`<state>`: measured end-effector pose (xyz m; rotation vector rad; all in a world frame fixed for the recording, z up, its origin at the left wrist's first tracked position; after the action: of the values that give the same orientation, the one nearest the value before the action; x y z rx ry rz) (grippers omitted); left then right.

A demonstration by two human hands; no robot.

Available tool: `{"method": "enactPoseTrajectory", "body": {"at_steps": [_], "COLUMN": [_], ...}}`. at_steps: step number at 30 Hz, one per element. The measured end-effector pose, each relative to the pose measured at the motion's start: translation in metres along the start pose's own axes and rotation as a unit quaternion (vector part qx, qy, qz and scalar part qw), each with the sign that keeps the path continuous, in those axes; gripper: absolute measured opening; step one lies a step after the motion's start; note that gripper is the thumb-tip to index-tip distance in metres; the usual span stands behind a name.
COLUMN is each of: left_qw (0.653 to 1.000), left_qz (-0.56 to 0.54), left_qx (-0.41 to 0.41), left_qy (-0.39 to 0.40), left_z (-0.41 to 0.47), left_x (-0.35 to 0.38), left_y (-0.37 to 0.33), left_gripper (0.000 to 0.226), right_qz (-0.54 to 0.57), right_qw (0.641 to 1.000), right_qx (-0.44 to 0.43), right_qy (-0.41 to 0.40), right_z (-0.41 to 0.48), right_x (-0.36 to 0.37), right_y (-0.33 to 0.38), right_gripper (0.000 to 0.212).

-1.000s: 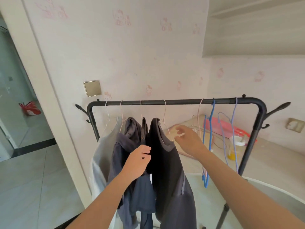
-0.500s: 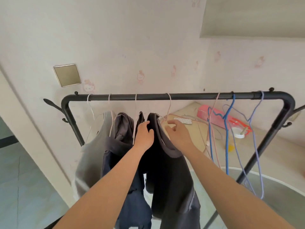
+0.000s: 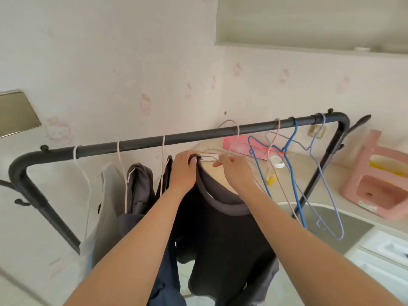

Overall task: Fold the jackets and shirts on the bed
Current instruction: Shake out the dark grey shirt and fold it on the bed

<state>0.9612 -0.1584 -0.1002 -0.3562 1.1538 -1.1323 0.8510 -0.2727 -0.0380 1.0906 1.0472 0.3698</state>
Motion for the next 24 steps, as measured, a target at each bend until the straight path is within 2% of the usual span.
{"method": "enactPoseTrajectory", "body": {"at_steps": [3, 6, 13, 20, 24], "left_qw": [0.998, 0.996, 0.977, 0.954, 0.948], "left_qz": [-0.021, -0.035, 0.061, 0.104, 0.112], "left_qx": [0.048, 0.077, 0.175, 0.200, 0.187], "left_qy": [-0.019, 0.002, 0.102, 0.198, 0.233], "left_z": [0.004, 0.001, -0.055, -0.128, -0.168], "left_x": [0.002, 0.004, 0.022, 0.042, 0.062], "left_y": [-0.006, -0.020, -0.043, -0.080, -0.097], "left_gripper": [0.017, 0.007, 0.018, 0.019, 0.024], "right_qz": [0.011, 0.006, -0.004, -0.027, -0.061], "right_qw": [1.000, 0.999, 0.996, 0.995, 0.994], "right_qx": [-0.002, -0.002, 0.057, 0.070, 0.058], "right_qy": [-0.019, -0.031, -0.063, -0.059, -0.069], "right_z": [-0.008, -0.018, -0.062, -0.117, -0.140], "right_x": [-0.016, -0.033, -0.075, -0.127, -0.158], "right_y": [0.004, 0.003, -0.054, -0.111, -0.136], "right_gripper": [0.034, 0.036, 0.042, 0.050, 0.056]}}
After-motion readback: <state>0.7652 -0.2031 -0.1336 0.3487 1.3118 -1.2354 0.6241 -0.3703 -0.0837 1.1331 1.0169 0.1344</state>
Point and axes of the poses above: each hand's wrist, its own z-axis towards the middle knuckle, its own x-axis out of the palm, y = z × x, the point moved 1 cm from there along z, towards the middle knuckle, and after that the axes turned 3 degrees about x, right-handed, at the moved point
